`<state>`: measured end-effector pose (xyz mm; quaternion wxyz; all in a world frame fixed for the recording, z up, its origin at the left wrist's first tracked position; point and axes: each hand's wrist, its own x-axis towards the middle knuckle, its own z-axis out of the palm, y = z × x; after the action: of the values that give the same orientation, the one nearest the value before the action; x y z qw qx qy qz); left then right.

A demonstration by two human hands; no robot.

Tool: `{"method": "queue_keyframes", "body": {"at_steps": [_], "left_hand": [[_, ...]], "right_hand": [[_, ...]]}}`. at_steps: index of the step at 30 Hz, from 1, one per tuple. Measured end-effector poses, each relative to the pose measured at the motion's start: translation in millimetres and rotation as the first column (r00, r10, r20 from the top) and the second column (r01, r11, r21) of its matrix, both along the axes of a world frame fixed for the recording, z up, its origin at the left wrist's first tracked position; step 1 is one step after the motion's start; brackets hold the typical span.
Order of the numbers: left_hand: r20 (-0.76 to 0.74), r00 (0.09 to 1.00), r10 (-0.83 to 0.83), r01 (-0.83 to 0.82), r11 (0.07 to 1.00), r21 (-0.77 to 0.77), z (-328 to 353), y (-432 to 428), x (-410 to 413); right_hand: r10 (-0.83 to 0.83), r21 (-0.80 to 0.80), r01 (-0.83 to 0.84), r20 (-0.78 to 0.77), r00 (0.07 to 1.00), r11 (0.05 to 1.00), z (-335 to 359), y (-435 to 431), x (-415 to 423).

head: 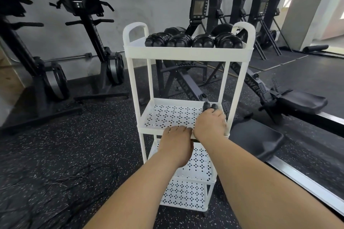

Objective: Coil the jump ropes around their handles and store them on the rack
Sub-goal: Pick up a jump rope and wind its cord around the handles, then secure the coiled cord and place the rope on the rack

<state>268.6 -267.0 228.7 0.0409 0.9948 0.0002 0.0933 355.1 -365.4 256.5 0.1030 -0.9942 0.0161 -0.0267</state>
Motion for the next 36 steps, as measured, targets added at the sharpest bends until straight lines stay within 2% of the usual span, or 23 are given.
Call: {"method": "queue_keyframes", "body": {"at_steps": [8, 13, 16, 21, 36], "left_hand": [[0.004, 1.000, -0.019, 0.019, 0.999, -0.046, 2, 4, -4], [0.001, 1.000, 0.004, -0.004, 0.997, -0.081, 14, 10, -14], [-0.014, 0.999, 0.039, -0.040, 0.996, -0.085, 26, 18, -28], [-0.010, 0.995, 0.098, -0.099, 0.989, -0.106, 46, 29, -66], [-0.017, 0.978, 0.208, -0.209, 0.977, -0.044, 55, 59, -212]], "right_hand": [[-0.005, 0.043, 0.006, -0.028, 1.000, 0.999, 4, 0, -6], [0.042, 0.007, -0.042, 0.018, 0.999, 0.999, 12, 6, -21], [0.075, 0.010, -0.075, -0.007, 0.997, 0.997, 21, 14, -39], [0.161, -0.019, -0.160, 0.025, 0.987, 0.987, 33, 24, -80], [0.434, -0.016, -0.434, -0.035, 0.900, 0.901, 40, 68, -217]]}}
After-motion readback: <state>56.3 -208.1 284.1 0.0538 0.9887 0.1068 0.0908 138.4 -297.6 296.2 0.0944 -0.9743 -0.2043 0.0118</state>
